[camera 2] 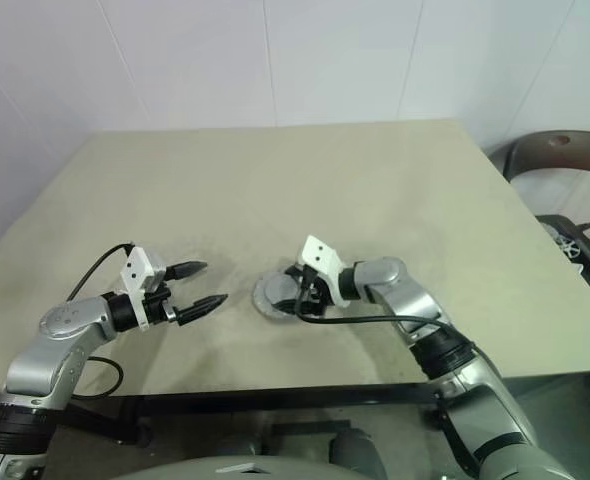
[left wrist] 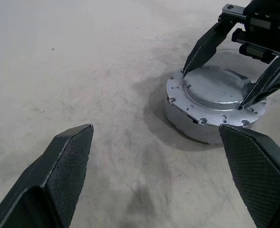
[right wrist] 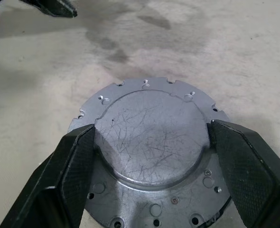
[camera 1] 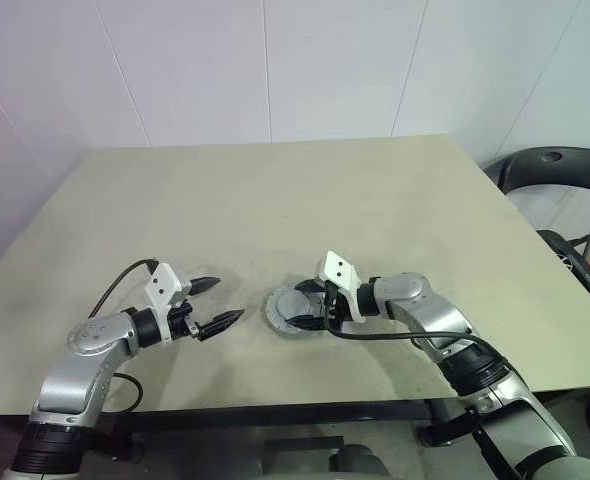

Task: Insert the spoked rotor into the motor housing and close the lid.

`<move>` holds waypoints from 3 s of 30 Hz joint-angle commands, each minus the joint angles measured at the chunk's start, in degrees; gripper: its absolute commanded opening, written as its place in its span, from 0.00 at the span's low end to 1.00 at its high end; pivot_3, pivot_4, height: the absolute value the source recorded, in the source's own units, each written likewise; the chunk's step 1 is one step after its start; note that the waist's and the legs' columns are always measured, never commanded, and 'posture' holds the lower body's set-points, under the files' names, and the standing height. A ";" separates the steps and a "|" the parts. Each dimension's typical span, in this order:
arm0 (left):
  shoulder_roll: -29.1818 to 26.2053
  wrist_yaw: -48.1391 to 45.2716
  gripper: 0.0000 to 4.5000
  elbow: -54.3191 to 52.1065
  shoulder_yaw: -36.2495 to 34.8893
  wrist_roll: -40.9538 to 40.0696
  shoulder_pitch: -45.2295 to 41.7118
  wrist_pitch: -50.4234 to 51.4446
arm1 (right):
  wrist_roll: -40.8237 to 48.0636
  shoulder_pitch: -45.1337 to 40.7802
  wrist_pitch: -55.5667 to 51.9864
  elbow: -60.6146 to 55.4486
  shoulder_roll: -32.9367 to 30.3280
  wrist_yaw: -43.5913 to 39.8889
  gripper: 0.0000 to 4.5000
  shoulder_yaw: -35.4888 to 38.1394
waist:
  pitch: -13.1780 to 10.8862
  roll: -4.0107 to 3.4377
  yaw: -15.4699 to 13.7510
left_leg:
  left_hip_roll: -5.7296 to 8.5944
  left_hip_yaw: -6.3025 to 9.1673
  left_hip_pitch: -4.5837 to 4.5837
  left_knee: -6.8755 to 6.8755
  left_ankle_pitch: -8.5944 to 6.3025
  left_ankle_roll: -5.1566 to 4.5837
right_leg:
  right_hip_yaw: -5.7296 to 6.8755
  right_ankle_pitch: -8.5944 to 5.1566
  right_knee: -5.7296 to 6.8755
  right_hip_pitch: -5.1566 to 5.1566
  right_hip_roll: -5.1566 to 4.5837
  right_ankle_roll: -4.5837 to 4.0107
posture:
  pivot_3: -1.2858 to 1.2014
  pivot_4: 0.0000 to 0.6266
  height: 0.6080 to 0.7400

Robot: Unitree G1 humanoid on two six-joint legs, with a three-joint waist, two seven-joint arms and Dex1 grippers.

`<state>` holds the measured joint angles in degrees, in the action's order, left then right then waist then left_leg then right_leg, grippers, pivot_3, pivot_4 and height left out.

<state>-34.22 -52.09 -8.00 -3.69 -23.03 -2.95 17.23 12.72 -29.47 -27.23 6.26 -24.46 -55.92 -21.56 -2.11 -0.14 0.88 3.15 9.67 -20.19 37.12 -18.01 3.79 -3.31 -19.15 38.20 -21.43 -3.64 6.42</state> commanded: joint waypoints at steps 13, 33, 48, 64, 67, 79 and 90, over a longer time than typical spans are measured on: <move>-0.41 0.39 1.00 -1.61 -0.57 -0.11 -0.45 -0.52 | -0.66 -0.59 0.49 -0.08 0.46 -0.84 0.78 2.80 | 0.00 0.00 0.02 | 0.00 0.00 0.00 0.01 0.00 0.00 | 0.00 0.00 0.01 -0.01 0.00 0.00 | 0.52 0.00 1.00; -0.42 0.04 1.00 -0.93 -0.65 0.04 -0.63 -1.16 | -5.57 -0.24 4.60 2.28 -0.17 -2.30 0.78 1.05 | 0.01 0.00 -0.03 | 0.01 -0.01 0.14 0.07 0.01 0.02 | 0.00 0.01 0.06 0.04 0.00 -0.01 | 0.52 0.00 1.00; -0.40 -0.12 1.00 -0.90 -0.64 0.02 -0.81 -1.11 | -6.17 -2.10 4.93 2.84 -0.68 -4.07 0.78 1.65 | 0.01 0.01 -0.07 | 0.01 -0.01 0.24 0.06 0.01 0.02 | 0.00 0.01 0.07 0.06 0.00 -0.01 | 0.52 0.00 1.00; 1.14 -1.10 0.87 -0.06 1.51 -2.08 -4.18 3.08 | -6.46 0.32 5.22 4.00 -0.75 -4.67 0.78 1.00 | 0.07 0.05 -0.15 | 0.03 -0.01 0.28 0.06 0.01 0.01 | 0.00 0.01 0.06 0.08 -0.01 -0.01 | 0.52 0.00 1.00; 2.15 -1.85 0.66 1.30 5.26 0.25 -6.46 2.75 | -6.34 0.39 5.01 3.72 -0.58 -4.59 0.78 1.01 | 0.08 0.05 -0.30 | 0.03 0.00 0.28 0.09 0.01 0.01 | 0.00 0.01 0.07 0.10 -0.01 -0.01 | 0.52 0.00 1.00; 5.82 -1.57 0.00 10.78 13.70 8.66 -14.20 -0.76 | -6.34 0.73 4.75 3.40 -0.23 -4.17 0.78 0.98 | 0.09 0.07 -0.16 | 0.06 -0.02 0.44 0.08 0.01 0.01 | -0.01 0.03 0.07 0.23 -0.01 0.02 | 0.52 0.00 1.00; 8.84 -1.75 0.00 15.04 15.68 11.17 -17.41 -1.50 | -6.29 0.64 4.73 3.49 -0.41 -4.36 0.78 1.15 | 0.12 0.11 -0.17 | 0.07 -0.01 0.46 0.09 0.01 0.01 | -0.01 0.03 0.07 0.25 -0.01 0.02 | 0.52 0.00 1.00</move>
<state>-25.44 -53.64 6.75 11.60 -12.57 -19.13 15.68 7.09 -29.38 -22.01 9.39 -24.20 -59.92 -20.09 -1.99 -0.04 0.71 3.21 9.66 -19.73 37.21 -18.00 3.80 -3.31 -19.12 38.27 -21.18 -3.65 6.44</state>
